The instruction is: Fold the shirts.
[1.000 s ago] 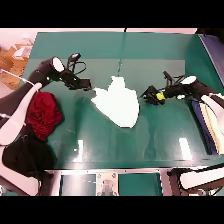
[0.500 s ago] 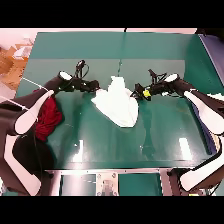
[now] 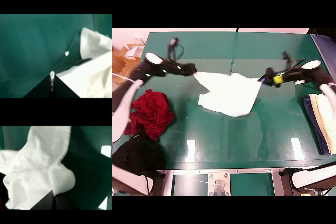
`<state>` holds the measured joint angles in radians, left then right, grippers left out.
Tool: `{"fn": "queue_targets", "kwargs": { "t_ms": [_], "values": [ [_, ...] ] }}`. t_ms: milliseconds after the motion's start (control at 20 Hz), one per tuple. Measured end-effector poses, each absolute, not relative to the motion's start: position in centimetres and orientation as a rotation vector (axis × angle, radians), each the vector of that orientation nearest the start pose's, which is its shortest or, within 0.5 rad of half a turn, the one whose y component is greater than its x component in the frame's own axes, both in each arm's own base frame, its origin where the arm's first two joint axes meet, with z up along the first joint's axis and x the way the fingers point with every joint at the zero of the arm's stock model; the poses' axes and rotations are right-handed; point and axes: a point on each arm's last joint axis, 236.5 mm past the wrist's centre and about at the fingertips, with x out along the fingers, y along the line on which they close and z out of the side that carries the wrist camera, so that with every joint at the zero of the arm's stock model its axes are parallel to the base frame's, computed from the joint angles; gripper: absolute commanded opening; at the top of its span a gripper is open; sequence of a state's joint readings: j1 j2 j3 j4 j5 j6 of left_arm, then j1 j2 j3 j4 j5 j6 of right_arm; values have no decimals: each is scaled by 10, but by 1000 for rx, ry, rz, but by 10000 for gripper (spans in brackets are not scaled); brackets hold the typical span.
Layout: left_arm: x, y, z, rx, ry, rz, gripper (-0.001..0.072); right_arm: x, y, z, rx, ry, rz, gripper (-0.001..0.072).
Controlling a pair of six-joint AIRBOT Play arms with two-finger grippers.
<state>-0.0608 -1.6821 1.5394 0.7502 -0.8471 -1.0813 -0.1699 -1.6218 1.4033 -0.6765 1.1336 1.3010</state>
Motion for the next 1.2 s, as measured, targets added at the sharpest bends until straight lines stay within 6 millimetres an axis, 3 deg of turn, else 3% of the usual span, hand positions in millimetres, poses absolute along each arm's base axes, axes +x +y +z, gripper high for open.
{"fn": "queue_targets", "kwargs": {
  "t_ms": [100,350,450,550,650,700,800,850,950,1100,1200],
  "values": [
    [535,-145,101,-302,766,-546,26,485,62,73,710,1003,425,10],
    [483,-121,262,-196,460,-522,26,456,23,203,576,704,395,11],
    [445,-109,337,-142,278,-487,26,437,15,261,485,566,367,10],
    [394,-112,401,-122,122,-499,26,404,29,324,413,434,401,11],
    [345,-109,451,-95,-22,-494,26,370,40,376,338,311,409,11],
    [325,-110,466,-84,-66,-498,26,354,45,395,307,263,408,11],
    [294,-116,482,-73,-115,-525,27,329,57,417,272,207,428,11],
    [291,-117,479,-72,-104,-532,26,322,60,419,262,203,432,11],
    [302,-125,445,-88,12,-567,27,319,70,400,279,253,463,11],
    [336,-132,370,-150,226,-592,27,332,90,325,372,428,519,11],
    [360,-133,309,-195,387,-591,27,339,111,253,457,577,549,11]
  ]
}}
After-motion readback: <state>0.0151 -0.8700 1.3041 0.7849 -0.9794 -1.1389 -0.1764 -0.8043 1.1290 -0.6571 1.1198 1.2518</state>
